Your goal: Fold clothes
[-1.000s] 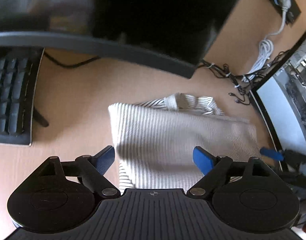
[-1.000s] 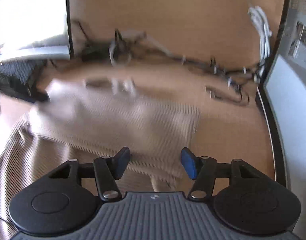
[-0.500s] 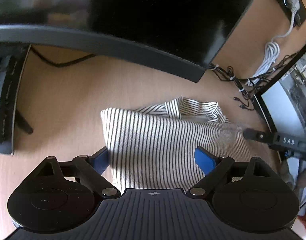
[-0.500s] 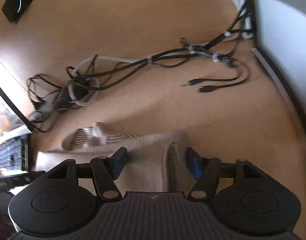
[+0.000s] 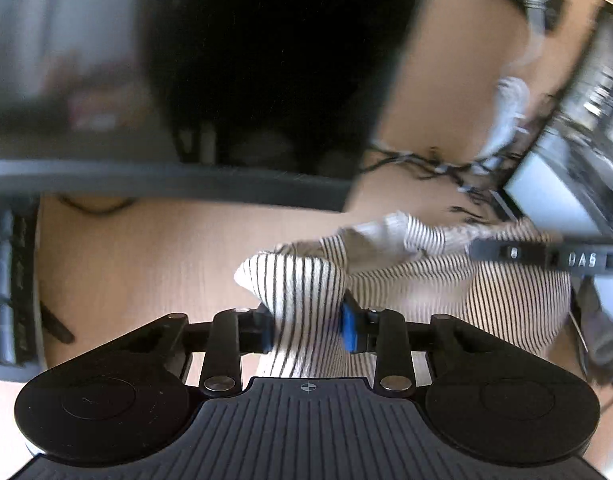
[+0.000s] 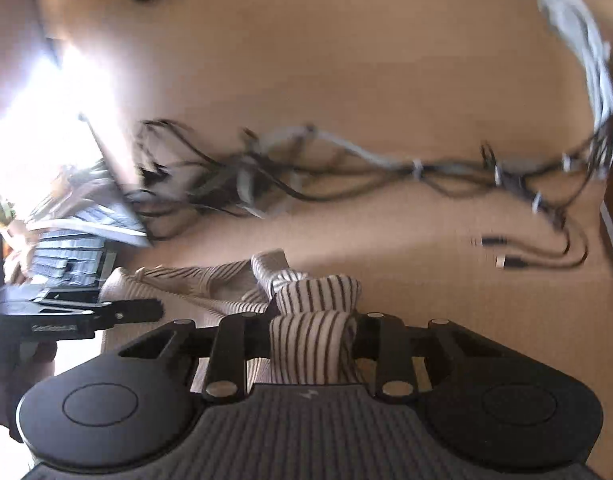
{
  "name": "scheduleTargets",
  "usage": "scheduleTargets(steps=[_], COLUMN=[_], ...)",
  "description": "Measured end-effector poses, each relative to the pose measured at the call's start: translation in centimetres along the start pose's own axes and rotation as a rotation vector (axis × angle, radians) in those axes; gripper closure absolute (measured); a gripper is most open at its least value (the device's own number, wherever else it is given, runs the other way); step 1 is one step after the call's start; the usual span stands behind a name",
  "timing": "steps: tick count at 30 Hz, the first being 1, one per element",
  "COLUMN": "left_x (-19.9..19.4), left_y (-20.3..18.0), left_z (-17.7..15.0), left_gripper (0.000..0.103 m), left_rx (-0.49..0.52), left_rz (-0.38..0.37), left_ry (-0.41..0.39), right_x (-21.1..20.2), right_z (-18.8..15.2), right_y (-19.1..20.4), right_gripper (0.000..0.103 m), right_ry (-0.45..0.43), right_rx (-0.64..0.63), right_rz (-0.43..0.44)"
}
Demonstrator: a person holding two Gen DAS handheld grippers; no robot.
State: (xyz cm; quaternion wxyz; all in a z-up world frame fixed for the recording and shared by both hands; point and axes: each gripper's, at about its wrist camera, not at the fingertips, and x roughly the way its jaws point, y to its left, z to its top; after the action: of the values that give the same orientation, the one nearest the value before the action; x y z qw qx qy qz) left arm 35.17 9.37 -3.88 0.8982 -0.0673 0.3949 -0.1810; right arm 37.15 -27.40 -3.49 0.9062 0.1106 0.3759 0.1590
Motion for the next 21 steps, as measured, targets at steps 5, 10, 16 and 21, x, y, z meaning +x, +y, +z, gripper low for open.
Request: scheduleTargets(steps=[5,10,16,21], left_x=[-6.5,-10.8,-13.9,-17.3], left_y=[-1.2,-0.9,2.0,4.2], left_z=[-1.9,-7.6,-13.4,-14.4], left_gripper=[0.07,0.068,0.055,0.024], left_rx=[0.117,0.206,0.115,0.006], left_rz=[-0.059,-0.099,-0.19,-0.265], left_ry=[-0.04,0.012,0.161,0.157], right_x=[-6.8,-11.1,-12.9,-15.6], right_z=[-2.7,-9.3,-19.1,-22.7], right_y=[4.5,9.3,12.8,14.6], right_gripper=[0.078,0.078,0.076,0.067], right_ry=[-0.04,0.016,0.134,0.153], right_rx=[-0.165,-0.374,-0.508,-0.466], right_rz=[0.001,-0.057,-0.17,-0.231])
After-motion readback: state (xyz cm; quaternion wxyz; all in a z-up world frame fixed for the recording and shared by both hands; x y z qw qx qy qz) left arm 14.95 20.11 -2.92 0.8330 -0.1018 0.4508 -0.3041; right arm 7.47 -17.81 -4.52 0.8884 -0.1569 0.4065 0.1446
